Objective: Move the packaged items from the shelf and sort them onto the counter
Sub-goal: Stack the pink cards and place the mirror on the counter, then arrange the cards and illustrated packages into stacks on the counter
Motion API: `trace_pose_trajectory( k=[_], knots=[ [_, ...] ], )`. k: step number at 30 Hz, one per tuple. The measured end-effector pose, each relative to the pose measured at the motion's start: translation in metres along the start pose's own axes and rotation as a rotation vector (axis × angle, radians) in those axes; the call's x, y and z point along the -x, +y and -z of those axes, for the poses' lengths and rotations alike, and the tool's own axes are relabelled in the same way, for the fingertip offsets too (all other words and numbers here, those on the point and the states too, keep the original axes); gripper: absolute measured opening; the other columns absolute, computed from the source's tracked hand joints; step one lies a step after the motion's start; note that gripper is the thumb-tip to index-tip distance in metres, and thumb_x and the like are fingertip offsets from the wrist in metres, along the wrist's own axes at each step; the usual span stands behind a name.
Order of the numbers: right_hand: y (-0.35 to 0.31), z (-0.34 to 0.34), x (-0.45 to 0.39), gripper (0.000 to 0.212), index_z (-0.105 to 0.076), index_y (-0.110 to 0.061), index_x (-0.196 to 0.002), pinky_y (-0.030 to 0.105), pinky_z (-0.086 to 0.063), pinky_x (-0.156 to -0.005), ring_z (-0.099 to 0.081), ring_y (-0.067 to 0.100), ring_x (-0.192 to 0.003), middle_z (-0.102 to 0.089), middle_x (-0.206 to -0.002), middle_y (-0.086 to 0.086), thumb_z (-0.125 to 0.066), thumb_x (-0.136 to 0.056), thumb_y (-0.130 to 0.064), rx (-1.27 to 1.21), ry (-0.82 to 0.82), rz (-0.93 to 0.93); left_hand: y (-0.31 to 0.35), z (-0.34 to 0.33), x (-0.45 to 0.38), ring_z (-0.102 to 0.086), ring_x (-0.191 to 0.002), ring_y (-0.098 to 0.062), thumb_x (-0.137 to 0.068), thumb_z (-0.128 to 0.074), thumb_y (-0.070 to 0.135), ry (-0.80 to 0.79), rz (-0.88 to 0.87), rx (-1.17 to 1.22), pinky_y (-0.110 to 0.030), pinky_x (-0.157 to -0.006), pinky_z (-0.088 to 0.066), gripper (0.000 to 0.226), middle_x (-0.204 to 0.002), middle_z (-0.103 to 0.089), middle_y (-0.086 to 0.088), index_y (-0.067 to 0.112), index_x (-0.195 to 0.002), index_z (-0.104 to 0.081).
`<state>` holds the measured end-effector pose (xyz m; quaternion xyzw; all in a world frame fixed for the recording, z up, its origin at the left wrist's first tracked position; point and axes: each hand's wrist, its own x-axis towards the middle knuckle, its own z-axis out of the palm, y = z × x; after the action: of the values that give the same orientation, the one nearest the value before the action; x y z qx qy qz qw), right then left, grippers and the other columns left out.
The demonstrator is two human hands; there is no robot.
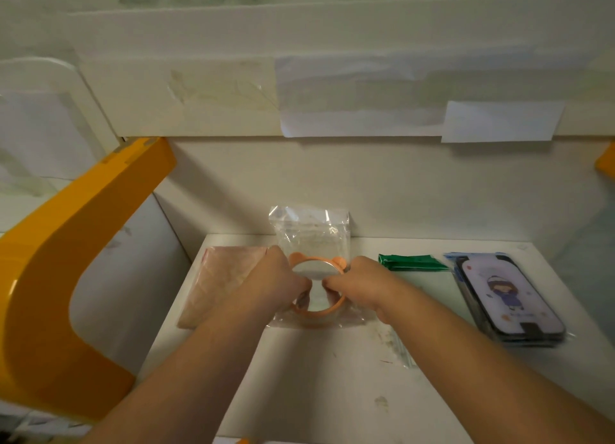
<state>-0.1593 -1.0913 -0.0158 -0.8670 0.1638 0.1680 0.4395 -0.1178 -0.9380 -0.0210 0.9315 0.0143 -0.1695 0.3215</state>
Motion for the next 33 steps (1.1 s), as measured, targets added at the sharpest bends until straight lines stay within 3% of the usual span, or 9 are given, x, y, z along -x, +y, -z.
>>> trace_pose_trajectory(
  k=[7, 11, 13, 16, 18, 22, 26, 30, 33],
  knots=[
    [0.004, -0.003, 0.006, 0.016, -0.074, -0.01, -0.072, 0.032, -0.057, -0.063, -0.072, 0.026, -0.073, -0.076, -0.082, 0.013, -0.065, -0.072, -0.023, -0.001, 0.034, 0.042, -0.013, -0.01, -0.012, -0.07, -0.056, -0.013, -0.051, -0.063, 0.027, 0.092, -0.095, -0.017, -0.025, -0.043, -0.05, 0.045, -0.072, -0.071, 0.002, 0.022, -0.096, -0.059],
    [0.009, 0.005, 0.012, 0.017, -0.066, -0.011, -0.076, 0.035, -0.055, -0.065, -0.071, 0.028, -0.077, -0.07, -0.078, 0.01, -0.072, -0.074, -0.027, 0.025, 0.07, 0.065, -0.007, -0.007, 0.007, -0.067, -0.073, -0.013, -0.047, -0.063, 0.031, 0.194, -0.112, -0.147, -0.029, -0.058, -0.056, 0.051, -0.088, -0.068, 0.005, 0.026, -0.097, -0.057],
    [0.012, 0.012, 0.018, 0.021, -0.065, -0.014, -0.093, 0.033, -0.049, -0.065, -0.066, 0.023, -0.075, -0.064, -0.081, 0.007, -0.07, -0.083, -0.032, 0.059, 0.07, 0.103, 0.002, -0.009, 0.024, -0.06, -0.095, -0.021, -0.056, -0.07, 0.027, 0.259, -0.132, -0.182, -0.037, -0.075, -0.055, 0.06, -0.106, -0.061, 0.002, 0.023, -0.113, -0.053],
    [0.024, 0.03, 0.028, 0.062, -0.048, -0.014, -0.139, 0.035, -0.052, -0.089, -0.062, 0.022, -0.109, -0.063, -0.125, 0.004, -0.066, -0.087, -0.044, 0.069, 0.136, 0.159, 0.018, -0.018, 0.047, -0.054, -0.114, -0.029, -0.076, -0.067, 0.028, 0.388, -0.239, -0.256, -0.038, -0.093, -0.047, 0.059, -0.126, -0.055, -0.003, 0.016, -0.13, -0.048],
    [0.038, 0.047, 0.038, 0.065, -0.044, -0.022, -0.143, 0.038, -0.051, -0.097, -0.058, 0.017, -0.118, -0.056, -0.139, -0.002, -0.068, -0.086, -0.042, 0.016, 0.209, 0.201, 0.03, -0.033, 0.061, -0.053, -0.121, -0.029, -0.082, -0.065, 0.028, 0.435, -0.371, -0.25, -0.036, -0.099, -0.04, 0.056, -0.135, -0.055, -0.004, 0.014, -0.134, -0.051],
    [0.083, 0.073, 0.064, 0.052, -0.047, -0.03, -0.138, 0.034, -0.059, -0.069, -0.058, 0.013, -0.105, -0.053, -0.125, -0.011, -0.065, -0.09, -0.035, -0.013, 0.299, 0.179, 0.052, -0.076, 0.089, -0.043, -0.134, -0.012, -0.091, -0.059, 0.026, 0.222, -0.513, -0.117, -0.015, -0.105, -0.027, 0.053, -0.147, -0.048, 0.007, 0.021, -0.143, -0.048],
    [0.124, 0.077, 0.089, 0.056, -0.045, -0.029, -0.142, 0.038, -0.051, -0.098, -0.053, 0.015, -0.122, -0.05, -0.141, -0.003, -0.064, -0.09, -0.039, 0.138, 0.336, 0.133, 0.063, -0.116, 0.104, -0.035, -0.142, -0.014, -0.091, -0.056, 0.026, 0.009, -0.535, -0.124, -0.015, -0.111, -0.02, 0.058, -0.154, -0.039, 0.001, 0.016, -0.146, -0.043],
    [0.126, 0.074, 0.107, 0.038, -0.048, -0.025, -0.134, 0.024, -0.043, -0.09, -0.053, 0.01, -0.11, -0.048, -0.131, -0.005, -0.052, -0.098, -0.036, 0.339, 0.305, 0.206, 0.065, -0.139, 0.105, -0.039, -0.137, -0.027, -0.08, -0.05, 0.033, -0.061, -0.463, -0.093, -0.034, -0.112, -0.034, 0.053, -0.144, -0.038, -0.005, 0.019, -0.131, -0.051],
    [0.121, 0.066, 0.105, 0.023, -0.052, -0.021, -0.12, 0.029, -0.045, -0.087, -0.055, 0.017, -0.11, -0.048, -0.123, -0.003, -0.047, -0.099, -0.03, 0.439, 0.3, 0.217, 0.069, -0.141, 0.109, -0.029, -0.145, -0.021, -0.087, -0.058, 0.021, -0.078, -0.403, -0.039, -0.023, -0.109, -0.03, 0.052, -0.158, -0.02, -0.007, 0.02, -0.137, -0.045]
  ],
)
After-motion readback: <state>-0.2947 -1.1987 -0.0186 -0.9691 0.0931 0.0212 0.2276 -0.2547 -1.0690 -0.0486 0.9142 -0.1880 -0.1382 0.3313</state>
